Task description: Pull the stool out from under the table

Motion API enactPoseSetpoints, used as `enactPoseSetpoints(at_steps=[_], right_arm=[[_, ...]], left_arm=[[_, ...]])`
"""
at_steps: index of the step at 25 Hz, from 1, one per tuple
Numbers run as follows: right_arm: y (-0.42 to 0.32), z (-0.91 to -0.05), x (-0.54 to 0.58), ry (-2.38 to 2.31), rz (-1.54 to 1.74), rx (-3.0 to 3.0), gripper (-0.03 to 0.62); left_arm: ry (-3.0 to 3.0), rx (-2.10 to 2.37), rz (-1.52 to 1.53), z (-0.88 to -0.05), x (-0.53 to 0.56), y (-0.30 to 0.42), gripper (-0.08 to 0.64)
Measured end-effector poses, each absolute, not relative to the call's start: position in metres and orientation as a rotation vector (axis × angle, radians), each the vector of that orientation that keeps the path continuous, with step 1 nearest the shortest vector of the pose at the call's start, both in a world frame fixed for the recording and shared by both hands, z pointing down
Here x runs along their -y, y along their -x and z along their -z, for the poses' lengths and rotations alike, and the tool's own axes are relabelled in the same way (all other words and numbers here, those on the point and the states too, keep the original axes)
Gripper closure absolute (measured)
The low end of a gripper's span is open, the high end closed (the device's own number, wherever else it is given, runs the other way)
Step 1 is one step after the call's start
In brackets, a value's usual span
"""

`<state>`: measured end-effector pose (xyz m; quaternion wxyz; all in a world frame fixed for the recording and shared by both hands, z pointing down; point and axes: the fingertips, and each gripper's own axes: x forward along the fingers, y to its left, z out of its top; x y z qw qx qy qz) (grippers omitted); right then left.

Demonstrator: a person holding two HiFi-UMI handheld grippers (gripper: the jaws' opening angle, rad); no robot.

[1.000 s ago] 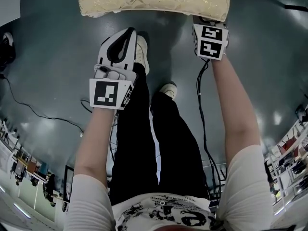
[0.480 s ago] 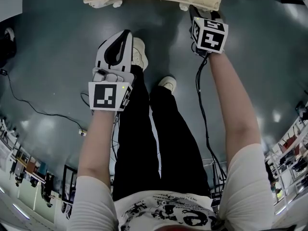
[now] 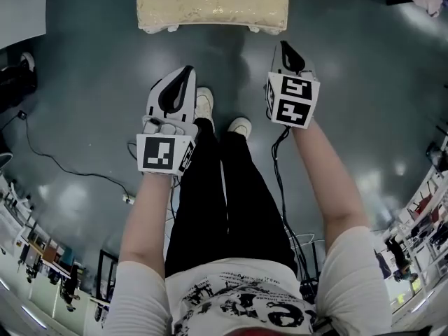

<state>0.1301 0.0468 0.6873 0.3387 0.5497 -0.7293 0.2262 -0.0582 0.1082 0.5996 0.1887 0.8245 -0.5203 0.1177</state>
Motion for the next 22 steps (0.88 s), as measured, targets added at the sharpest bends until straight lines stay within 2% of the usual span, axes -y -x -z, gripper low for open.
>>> enactPoseSetpoints(at_steps=[4, 15, 22], right_arm=[[-0.117, -0.606, -0.042, -1.436, -0.621, 1.990, 0.575], [-0.054, -0.363, 0.023, -1.447, -0.390, 2.244, 0.575], [-0.036, -0.222, 0.051, -1.568, -0.280, 2.360, 0.575]], left_arm=[[-2.374, 1.423, -0.286, -0.528, -0.088, 0.057, 0.540], [-2.515, 1.518, -0.168, -0.322, 0.015, 0.084, 0.540], [-2.572, 1.529, -0.130, -0.212, 0.028, 0.106, 0.540]])
